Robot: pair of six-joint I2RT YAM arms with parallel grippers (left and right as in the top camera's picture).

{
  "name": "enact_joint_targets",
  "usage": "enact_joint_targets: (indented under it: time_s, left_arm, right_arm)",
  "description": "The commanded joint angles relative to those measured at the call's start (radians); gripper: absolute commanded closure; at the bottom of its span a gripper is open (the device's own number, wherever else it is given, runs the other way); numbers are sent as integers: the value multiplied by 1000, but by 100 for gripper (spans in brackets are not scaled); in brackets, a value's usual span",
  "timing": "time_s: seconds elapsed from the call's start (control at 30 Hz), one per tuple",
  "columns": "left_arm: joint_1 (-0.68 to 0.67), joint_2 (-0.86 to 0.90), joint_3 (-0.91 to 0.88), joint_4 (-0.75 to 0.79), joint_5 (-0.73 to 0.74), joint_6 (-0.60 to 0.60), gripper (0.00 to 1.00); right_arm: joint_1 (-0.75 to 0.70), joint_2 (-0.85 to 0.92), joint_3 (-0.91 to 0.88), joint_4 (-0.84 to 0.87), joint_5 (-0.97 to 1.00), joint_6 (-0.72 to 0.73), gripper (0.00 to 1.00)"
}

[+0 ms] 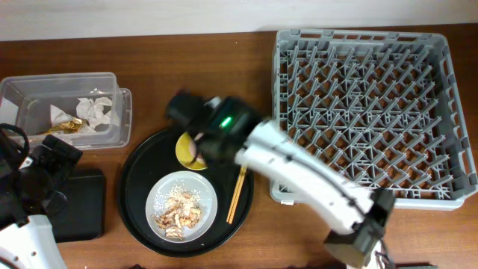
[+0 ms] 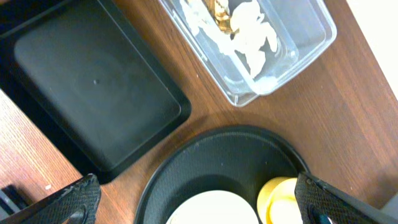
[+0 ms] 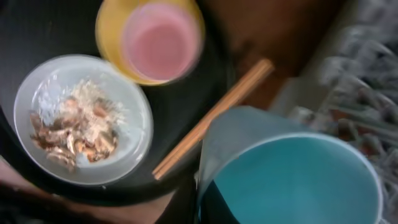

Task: Sort waste into correct bins and load items into the dishwasher rack
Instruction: 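Carry the light-blue cup to the rack and set it upside down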

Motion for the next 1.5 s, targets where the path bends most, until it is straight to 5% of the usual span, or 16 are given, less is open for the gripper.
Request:
enact_joint_targets:
  time_s: [0.0,0.3,0.47,0.57,0.7,0.8,1.1,1.47]
  left_arm:
    - [5,-2,0,3,-8,-9,1]
    - [5,-2,0,3,-8,-9,1]
    - [5,-2,0,3,-8,-9,1]
    - [5,-2,0,3,-8,-9,1]
    - [5,-2,0,3,-8,-9,1]
    - [5,-2,0,3,-8,-9,1]
    - [5,-2,0,3,-8,-9,1]
    - [5,-2,0,3,-8,-9,1]
  right_arm:
    - [-223,-10,137,-60,-172,-135,96]
    - [-1042,-4,29,-23,-1051,-562,96]
    - [-1216,-4,-264,245,-1369,-563,96]
    - [-1232,0,-471,585,-1532,-440,96]
    - [-1232,5,-618,993,-1481,-108,95]
    - [-1232,36,-639,1092,-1454,-34,95]
    - [-1234,141,-640,963,-1301,-43,94]
    - [-1292,104,-419,449,-747,-250,86]
